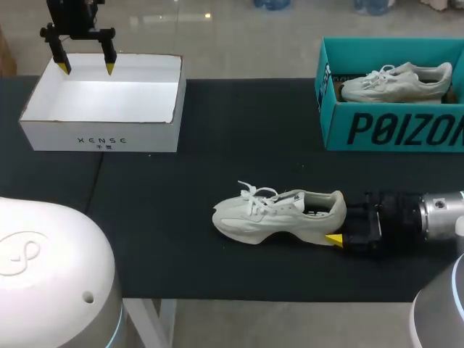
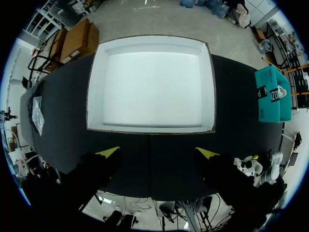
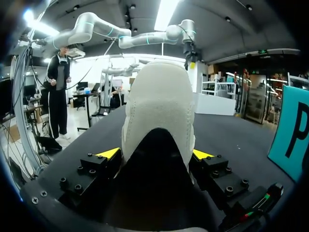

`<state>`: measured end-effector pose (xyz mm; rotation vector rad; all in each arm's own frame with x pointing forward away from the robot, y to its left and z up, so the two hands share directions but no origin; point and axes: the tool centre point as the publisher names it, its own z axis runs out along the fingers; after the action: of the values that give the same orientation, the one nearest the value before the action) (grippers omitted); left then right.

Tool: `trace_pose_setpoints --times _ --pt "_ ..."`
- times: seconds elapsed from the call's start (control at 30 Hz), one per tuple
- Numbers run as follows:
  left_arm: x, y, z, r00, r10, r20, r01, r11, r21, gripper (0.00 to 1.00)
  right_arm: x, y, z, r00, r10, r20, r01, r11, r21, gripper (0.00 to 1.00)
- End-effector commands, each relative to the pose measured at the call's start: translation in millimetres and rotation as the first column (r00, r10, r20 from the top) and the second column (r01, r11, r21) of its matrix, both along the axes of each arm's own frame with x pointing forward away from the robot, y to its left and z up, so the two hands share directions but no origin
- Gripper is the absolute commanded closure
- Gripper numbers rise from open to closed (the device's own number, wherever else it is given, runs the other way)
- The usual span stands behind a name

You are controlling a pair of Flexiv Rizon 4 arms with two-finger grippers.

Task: Take the shoe out of the shoebox, open the shoe tongue, remove and reinsert the insole, then place the shoe into the shoebox

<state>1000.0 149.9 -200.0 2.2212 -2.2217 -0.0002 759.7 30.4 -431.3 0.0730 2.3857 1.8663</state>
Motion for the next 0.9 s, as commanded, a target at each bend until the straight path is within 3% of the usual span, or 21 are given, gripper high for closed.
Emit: trace_pose_setpoints --times 0.03,0.4,0.63,0.9 --pt "0.0 0 0 1.000 0.000 0.000 0.000 1.000 0.000 0.00 2.1 2 -3 1.000 0.002 -0.002 -0.002 1.000 -0.002 1.00" --pt "-6.0 -6 2 1.000 -0.017 -0.003 0.017 1.000 -0.005 0.00 2.1 2 -3 1.000 0.002 -0.002 -0.002 1.000 -0.002 1.00" --pt "-65.3 -50 10 0.998 -0.036 0.042 0.034 0.999 0.032 0.00 2.1 2 -3 1.000 0.002 -0.002 -0.002 1.000 -0.002 1.00" --pt "-172.8 -104 -17 0.997 -0.076 0.018 0.075 0.996 0.043 0.00 2.1 2 -3 1.000 0.002 -0.002 -0.002 1.000 -0.002 1.00"
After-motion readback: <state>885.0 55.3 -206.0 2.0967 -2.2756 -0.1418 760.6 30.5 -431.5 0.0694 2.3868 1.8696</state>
